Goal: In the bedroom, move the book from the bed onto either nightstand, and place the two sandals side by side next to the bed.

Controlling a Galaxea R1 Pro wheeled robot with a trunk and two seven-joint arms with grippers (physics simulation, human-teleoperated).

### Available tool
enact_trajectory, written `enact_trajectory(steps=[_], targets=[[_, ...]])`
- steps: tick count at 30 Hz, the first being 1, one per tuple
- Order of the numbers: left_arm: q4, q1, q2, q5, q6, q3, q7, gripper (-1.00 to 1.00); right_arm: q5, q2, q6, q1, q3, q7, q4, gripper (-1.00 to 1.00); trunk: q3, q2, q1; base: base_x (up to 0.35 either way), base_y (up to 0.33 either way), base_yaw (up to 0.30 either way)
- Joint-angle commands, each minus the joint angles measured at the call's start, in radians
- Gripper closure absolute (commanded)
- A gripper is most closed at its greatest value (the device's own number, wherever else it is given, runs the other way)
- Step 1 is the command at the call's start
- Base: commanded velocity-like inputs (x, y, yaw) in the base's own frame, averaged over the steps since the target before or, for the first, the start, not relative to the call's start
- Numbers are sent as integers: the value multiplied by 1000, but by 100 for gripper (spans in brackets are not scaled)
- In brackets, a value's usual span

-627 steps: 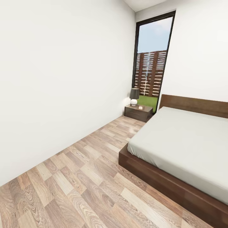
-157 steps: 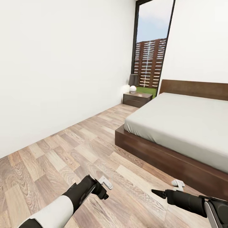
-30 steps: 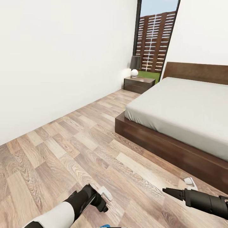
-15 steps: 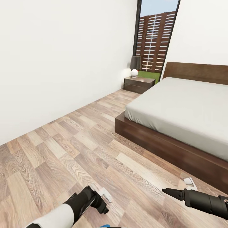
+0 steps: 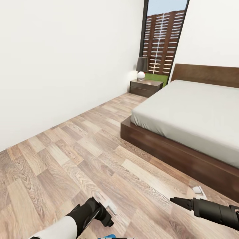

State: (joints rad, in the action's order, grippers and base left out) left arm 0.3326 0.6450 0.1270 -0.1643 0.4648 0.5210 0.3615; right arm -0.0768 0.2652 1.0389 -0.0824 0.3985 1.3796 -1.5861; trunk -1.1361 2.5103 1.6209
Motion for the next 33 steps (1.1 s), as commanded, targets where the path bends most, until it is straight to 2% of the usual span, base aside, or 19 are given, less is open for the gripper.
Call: enact_trajectory(steps=[1,22,33], targets=[[2,0,0,-11,3,-1,6,-100,-3,0,8,0,0,1,0,-100,-5,1,0,0,0,0],[3,-1,0,-11,2,-1,4,-100,-3,0,8,0,0,1,0,-100,-86,6,10,0,0,0],[3,-1,0,-12,2,0,4,-100,-3,0,8,0,-1,1,0,-100,-86,6,10,0,0,0]])
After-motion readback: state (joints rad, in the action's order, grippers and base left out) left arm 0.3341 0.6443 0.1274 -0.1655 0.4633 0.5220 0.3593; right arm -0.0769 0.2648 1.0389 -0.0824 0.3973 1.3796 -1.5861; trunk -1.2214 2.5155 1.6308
